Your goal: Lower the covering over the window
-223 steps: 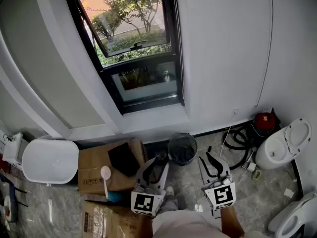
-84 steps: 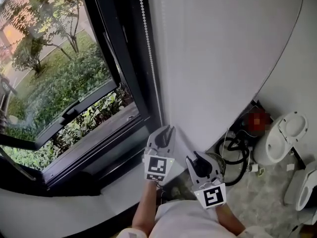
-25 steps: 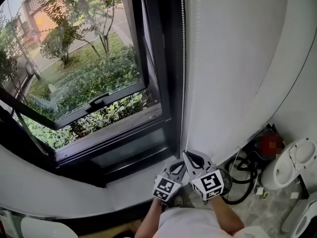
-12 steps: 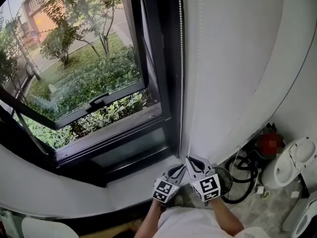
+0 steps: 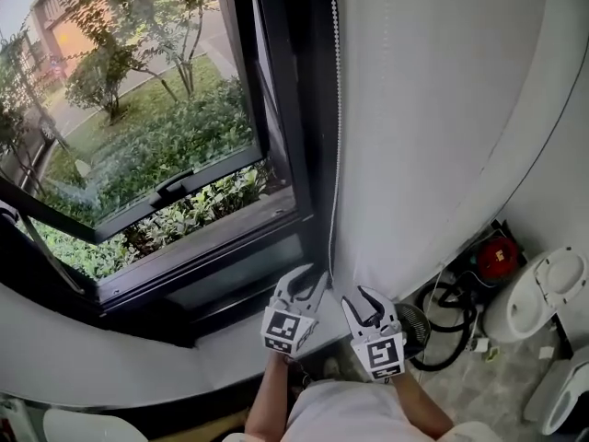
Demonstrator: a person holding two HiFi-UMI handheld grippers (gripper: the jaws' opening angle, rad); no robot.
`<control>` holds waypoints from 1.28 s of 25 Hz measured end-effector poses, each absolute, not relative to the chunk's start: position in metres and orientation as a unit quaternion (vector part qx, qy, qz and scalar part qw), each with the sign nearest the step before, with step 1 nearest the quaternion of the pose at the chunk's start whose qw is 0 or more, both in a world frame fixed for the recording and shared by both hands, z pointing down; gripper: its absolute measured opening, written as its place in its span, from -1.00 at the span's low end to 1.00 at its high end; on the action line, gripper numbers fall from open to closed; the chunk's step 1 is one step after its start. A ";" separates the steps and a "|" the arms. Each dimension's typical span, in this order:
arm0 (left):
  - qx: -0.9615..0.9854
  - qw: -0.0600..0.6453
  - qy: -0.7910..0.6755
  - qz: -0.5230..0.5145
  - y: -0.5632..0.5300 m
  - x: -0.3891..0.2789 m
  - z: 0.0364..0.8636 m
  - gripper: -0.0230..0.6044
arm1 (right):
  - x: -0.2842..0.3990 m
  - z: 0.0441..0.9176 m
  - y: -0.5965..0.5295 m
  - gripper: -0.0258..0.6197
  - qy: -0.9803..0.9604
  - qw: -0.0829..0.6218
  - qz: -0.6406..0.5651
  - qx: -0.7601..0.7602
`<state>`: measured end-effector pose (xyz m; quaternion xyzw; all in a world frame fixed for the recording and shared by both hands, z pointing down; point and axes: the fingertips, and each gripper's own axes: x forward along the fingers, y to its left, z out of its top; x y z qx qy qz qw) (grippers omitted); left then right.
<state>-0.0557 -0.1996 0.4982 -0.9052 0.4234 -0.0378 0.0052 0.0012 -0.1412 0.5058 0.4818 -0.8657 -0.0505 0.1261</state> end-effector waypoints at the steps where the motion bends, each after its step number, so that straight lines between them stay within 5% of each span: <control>1: -0.902 0.007 0.430 -0.035 -0.208 -0.057 0.495 -0.61 | 0.002 0.507 -0.142 -0.42 -0.865 0.126 -0.051 0.483; 22: -0.856 0.014 0.514 -0.046 -0.324 -0.024 0.481 -0.20 | 0.026 0.502 -0.149 -0.38 -0.844 0.140 -0.051 0.516; 27: -0.840 0.022 0.539 -0.052 -0.332 -0.030 0.482 -0.24 | 0.024 0.501 -0.150 -0.38 -0.846 0.140 -0.053 0.512; 32: -0.837 0.025 0.545 -0.046 -0.329 -0.036 0.480 -0.61 | 0.024 0.501 -0.151 -0.38 -0.849 0.139 -0.054 0.508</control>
